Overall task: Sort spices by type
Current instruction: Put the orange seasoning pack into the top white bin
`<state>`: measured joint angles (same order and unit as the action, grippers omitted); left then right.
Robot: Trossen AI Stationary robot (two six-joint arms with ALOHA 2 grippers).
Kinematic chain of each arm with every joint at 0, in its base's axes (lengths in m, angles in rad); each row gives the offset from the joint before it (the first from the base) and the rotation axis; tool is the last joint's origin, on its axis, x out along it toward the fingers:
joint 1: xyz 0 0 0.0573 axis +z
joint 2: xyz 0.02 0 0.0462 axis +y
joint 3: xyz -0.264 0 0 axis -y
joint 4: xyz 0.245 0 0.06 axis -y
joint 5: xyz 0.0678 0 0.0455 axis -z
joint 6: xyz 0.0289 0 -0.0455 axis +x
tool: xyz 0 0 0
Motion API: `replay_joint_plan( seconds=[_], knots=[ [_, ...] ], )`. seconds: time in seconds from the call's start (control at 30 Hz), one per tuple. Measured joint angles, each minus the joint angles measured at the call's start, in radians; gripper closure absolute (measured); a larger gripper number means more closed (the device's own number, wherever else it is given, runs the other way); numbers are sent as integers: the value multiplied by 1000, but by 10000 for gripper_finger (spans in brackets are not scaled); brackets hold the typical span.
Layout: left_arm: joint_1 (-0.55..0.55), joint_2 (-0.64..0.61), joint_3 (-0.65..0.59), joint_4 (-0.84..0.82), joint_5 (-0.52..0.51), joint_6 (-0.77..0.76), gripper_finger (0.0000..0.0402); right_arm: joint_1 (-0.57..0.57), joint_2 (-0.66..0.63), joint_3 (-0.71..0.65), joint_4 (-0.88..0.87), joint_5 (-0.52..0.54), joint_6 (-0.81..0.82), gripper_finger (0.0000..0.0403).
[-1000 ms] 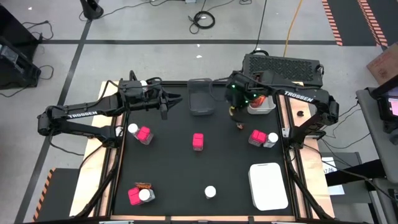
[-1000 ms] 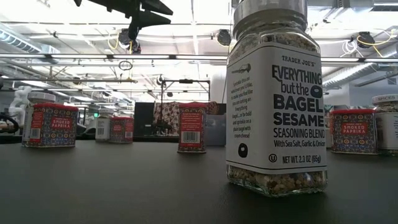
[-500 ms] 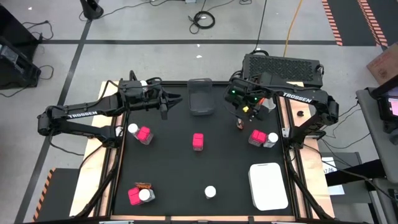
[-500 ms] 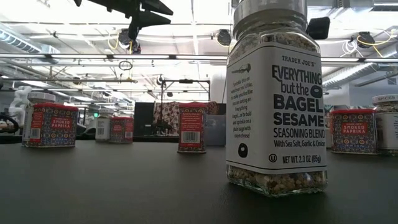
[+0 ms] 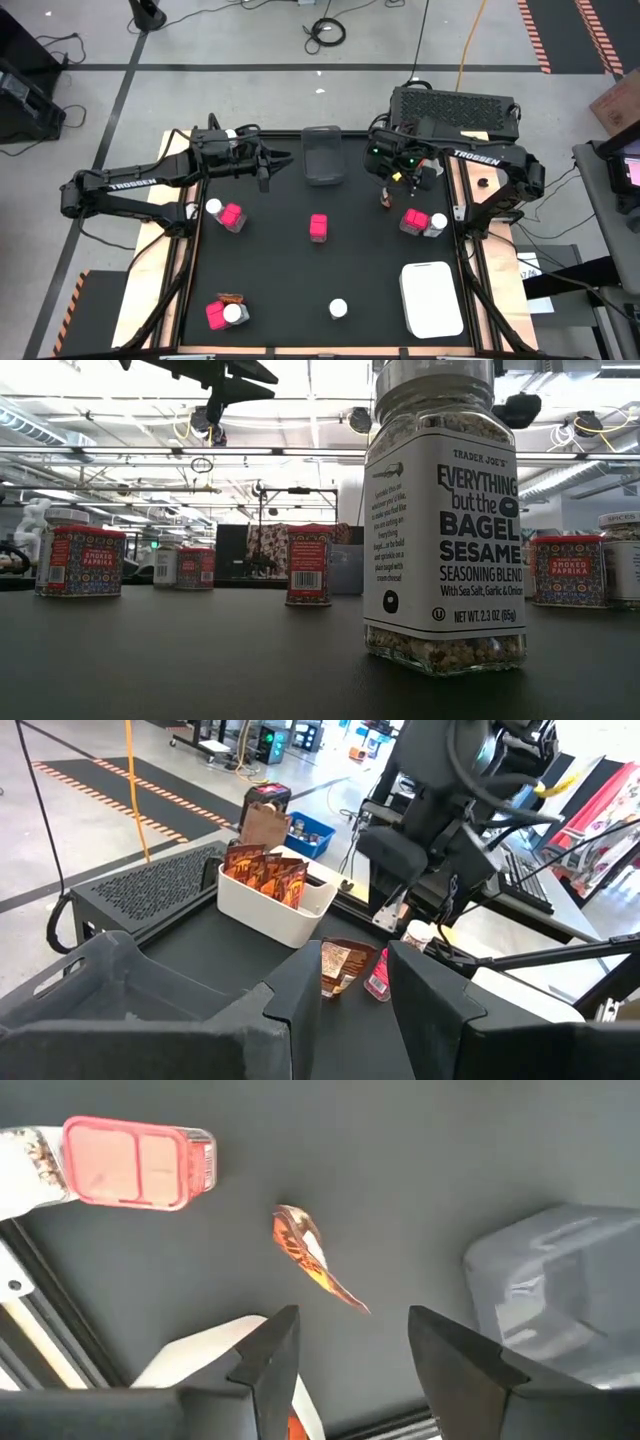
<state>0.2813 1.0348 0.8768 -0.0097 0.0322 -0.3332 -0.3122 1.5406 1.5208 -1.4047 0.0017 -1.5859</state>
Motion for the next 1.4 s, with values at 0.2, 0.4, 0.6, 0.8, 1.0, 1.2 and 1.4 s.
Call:
replay_joint_plan(
  seconds=[0.2,0.4,0.6,0.8,1.0,1.2,1.4],
  knots=[
    [0,0,0,0,0,-2,282,0,0,-85,53,15,-121,220],
    [0,0,0,0,0,-2,282,6,1,-129,169,50,-170,220],
    [0,0,0,0,-1,-3,282,6,0,-158,174,50,-213,220],
    [0,0,0,0,-1,-3,282,6,0,-223,193,50,-218,220],
    [0,0,0,0,-1,-3,282,6,0,-280,287,50,-218,220],
    [0,0,0,0,-1,-5,282,6,1,-332,316,49,-218,223],
    [0,0,0,0,-1,-2,282,6,1,-346,317,49,-202,267]
  ],
)
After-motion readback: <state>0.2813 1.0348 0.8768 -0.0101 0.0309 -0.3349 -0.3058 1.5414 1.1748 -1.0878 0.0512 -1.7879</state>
